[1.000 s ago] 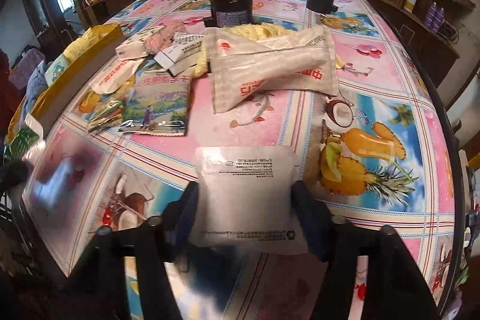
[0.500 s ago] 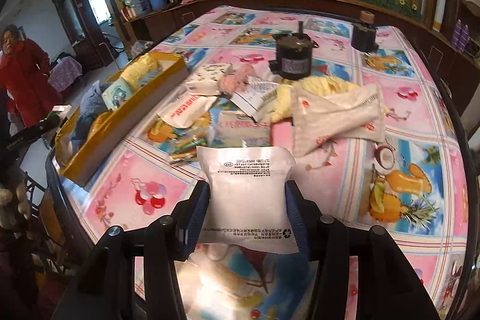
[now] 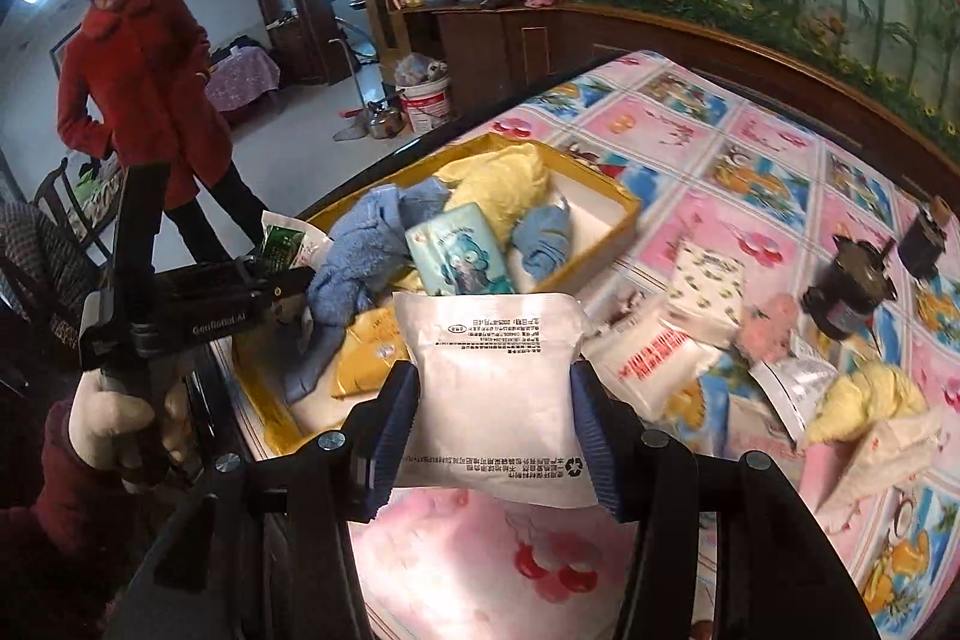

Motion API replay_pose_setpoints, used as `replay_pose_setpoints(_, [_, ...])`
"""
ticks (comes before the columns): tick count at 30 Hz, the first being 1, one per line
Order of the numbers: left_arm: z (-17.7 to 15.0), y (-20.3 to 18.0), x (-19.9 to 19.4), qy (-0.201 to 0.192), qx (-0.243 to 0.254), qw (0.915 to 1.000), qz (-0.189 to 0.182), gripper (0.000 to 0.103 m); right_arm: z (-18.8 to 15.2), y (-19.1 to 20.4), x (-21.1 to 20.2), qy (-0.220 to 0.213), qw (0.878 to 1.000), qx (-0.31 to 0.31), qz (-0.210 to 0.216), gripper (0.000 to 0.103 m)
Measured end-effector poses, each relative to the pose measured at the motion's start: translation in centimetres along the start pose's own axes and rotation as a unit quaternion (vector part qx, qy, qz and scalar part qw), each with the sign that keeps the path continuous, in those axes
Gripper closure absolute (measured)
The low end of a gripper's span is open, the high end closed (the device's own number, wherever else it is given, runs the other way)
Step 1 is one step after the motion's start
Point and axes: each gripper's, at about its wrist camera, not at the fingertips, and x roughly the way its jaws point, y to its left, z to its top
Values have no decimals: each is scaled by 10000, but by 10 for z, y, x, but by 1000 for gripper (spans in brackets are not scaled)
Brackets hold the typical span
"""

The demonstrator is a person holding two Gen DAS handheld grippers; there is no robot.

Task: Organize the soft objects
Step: 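Carry the green-and-white packet and white packet into the tray and open both tools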

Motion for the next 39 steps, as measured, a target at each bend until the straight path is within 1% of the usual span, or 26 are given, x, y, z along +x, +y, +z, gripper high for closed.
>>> replay_pose_setpoints(2, [-3,4,-10,-126,-71,9999,-83,56,15,8,16,87,9999,-115,-7,50])
replay_pose_setpoints(3, [-4,6,-15,-199,-117,9997,-129,54,20,9,23,133,9998,-118,2,50])
replay_pose_setpoints(4, [-5,8,-21,-286,-180,9993,-186,46,26,8,31,185,9998,-107,7,50])
replay_pose_setpoints(6, [-6,14,-31,-441,-302,9981,-292,39,37,3,47,295,9996,-52,0,50])
replay_pose_setpoints(10, [-7,26,-39,-560,-501,9955,-571,39,44,3,74,623,9979,56,173,50])
replay_pose_setpoints(15, [-6,40,-36,-578,-755,9930,-696,39,43,30,86,804,9950,-125,574,50])
replay_pose_setpoints(19, [-7,44,-35,-611,-849,9918,-730,39,48,41,108,999,9939,-312,357,50])
replay_pose_setpoints(22, [-8,43,-35,-587,-842,9920,-737,39,52,32,128,1104,9934,-233,198,50])
replay_pose_setpoints(24, [-9,41,-36,-576,-827,9921,-750,39,51,26,134,1143,9932,-115,210,50])
replay_pose_setpoints(26, [-9,40,-37,-563,-812,9923,-751,39,48,26,132,1157,9926,-21,357,50])
replay_pose_setpoints(28, [-9,38,-38,-547,-797,9924,-754,39,44,32,128,1192,9911,-70,595,46])
replay_pose_setpoints(30, [-9,35,-40,-529,-769,9928,-756,39,42,35,121,1156,9907,-156,703,42])
replay_pose_setpoints(31, [-9,32,-42,-535,-736,9930,-756,39,43,34,115,1081,9915,-115,719,37])
replay_pose_setpoints(35, [-11,18,-54,-591,-497,9944,-720,39,46,10,75,569,9936,333,922,33])
replay_pose_setpoints(37, [-13,11,-62,-641,-371,9946,-722,38,40,-6,50,304,9948,474,853,24])
replay_pose_setpoints(38, [-13,7,-65,-668,-306,9947,-721,37,35,-16,37,189,9954,533,770,23])
replay_pose_setpoints(39, [-13,2,-67,-696,-240,9948,-705,32,31,-25,27,105,9957,596,707,22])
